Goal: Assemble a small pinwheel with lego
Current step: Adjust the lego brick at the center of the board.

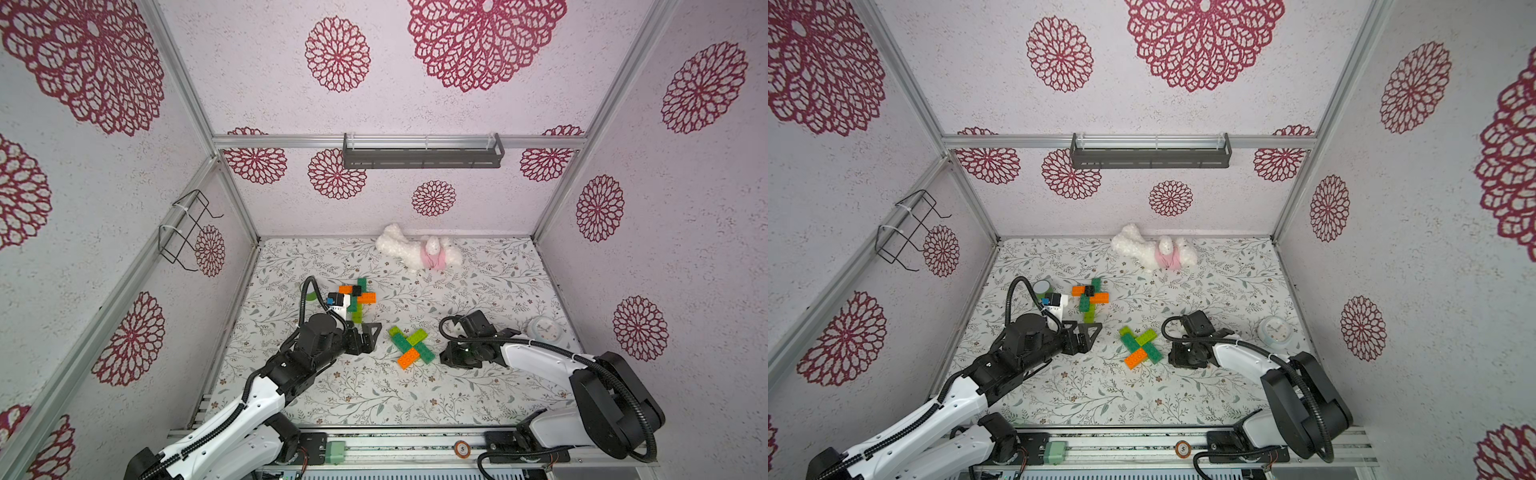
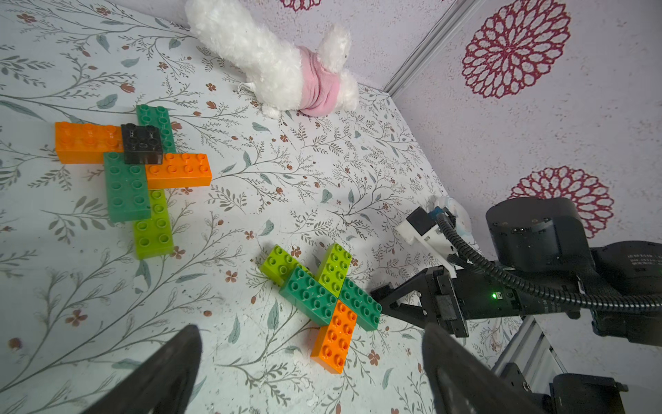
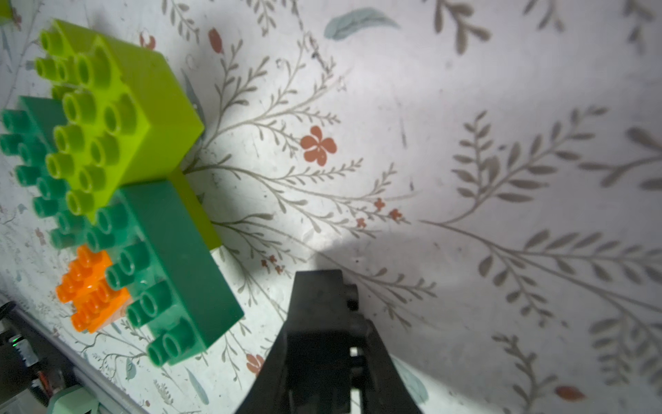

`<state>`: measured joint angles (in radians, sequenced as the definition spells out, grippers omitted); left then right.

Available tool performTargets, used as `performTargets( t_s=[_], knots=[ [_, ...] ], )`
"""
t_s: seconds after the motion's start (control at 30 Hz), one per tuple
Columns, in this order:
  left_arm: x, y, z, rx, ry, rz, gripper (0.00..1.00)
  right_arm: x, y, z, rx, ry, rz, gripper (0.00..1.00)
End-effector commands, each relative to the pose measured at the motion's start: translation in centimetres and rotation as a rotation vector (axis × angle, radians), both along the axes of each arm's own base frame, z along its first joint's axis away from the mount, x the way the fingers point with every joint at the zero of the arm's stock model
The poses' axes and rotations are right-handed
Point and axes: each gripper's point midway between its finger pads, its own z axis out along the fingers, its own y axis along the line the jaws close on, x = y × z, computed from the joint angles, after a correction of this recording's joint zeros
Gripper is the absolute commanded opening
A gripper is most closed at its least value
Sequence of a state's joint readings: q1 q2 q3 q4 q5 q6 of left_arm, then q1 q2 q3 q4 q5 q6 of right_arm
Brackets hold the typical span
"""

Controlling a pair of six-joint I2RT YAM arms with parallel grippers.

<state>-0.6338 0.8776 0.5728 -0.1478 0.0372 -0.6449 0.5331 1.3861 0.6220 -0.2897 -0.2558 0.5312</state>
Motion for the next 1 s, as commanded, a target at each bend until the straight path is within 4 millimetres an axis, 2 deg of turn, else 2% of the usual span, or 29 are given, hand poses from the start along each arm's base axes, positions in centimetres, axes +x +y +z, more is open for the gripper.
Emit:
performTargets(
  t_s=[0.0,0.3,0.53,0.8,0.97],
  knots=[
    [0.4,0.5,-0.4,0.001,0.001,0.031,0.97,0.7,-1.2,0.9,-0.079,-0.032,-0.023,0.23],
    [0.3,1.1,-1.0,0.017,0.013,0.054,0.97,1.7,-6.7,2.3,-0.414,-0.086,-0.124,0.17],
    [0.2,3.0,-1.2,0.062,0.021,0.137,0.99,3.0,-9.8,3.3,-0.696,-0.097,-0.145,0.17],
    [-0.4,3.7,-0.5,0.037,-0.024,0.148,0.99,5.2,-11.1,3.4,-0.922,-0.07,-0.1,0.17],
    [-0.8,3.8,-0.7,0.028,-0.018,0.147,0.99,5.9,-11.1,2.4,-0.992,-0.024,-0.049,0.19]
  ],
)
